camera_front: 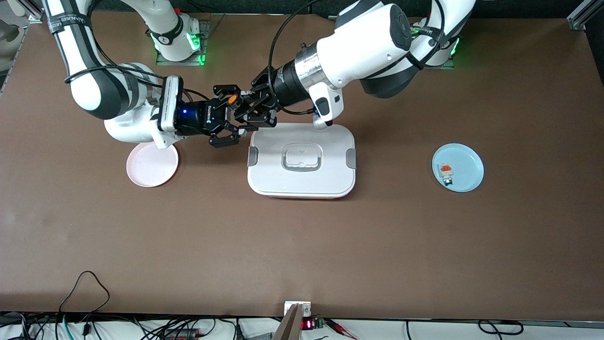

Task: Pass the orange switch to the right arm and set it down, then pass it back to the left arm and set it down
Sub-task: 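Bring the right gripper around the switch held by the left gripper, then close the right gripper on the orange switch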

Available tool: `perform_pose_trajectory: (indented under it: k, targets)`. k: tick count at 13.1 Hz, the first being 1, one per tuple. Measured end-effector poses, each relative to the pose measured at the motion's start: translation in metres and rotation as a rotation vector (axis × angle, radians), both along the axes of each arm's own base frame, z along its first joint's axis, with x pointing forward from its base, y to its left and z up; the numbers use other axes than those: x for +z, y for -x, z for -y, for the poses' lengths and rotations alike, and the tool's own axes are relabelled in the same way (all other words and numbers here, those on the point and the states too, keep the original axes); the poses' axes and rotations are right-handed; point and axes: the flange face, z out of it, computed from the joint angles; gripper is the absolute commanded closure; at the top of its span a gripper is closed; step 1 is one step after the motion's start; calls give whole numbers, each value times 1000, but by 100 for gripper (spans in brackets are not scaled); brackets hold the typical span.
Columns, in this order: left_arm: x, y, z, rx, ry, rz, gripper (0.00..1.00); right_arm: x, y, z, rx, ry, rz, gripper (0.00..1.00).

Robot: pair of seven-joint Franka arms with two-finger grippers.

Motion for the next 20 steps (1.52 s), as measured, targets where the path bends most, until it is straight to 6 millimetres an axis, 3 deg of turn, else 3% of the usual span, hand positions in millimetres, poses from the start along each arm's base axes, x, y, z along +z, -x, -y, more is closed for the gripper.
perform_pose_trajectory:
  k: [2, 9, 10, 11, 12, 20]
  targets:
    - [1, 0, 0, 0, 1, 1, 98, 0, 0, 0, -4, 2, 17, 63]
    - [1, 1, 1, -1, 1, 1, 96, 0, 0, 0, -5, 2, 28, 70]
    - [1, 1, 1, -1, 1, 2, 79, 0, 0, 0, -5, 2, 28, 71]
    - [1, 1, 1, -2, 1, 2, 46, 0, 0, 0, -5, 2, 28, 71]
    - [1, 1, 1, -2, 1, 2, 0, 0, 0, 0, -5, 1, 29, 72]
    - [1, -8, -2, 26, 20, 16, 0, 1, 7, -14, 21, -1, 40, 74]
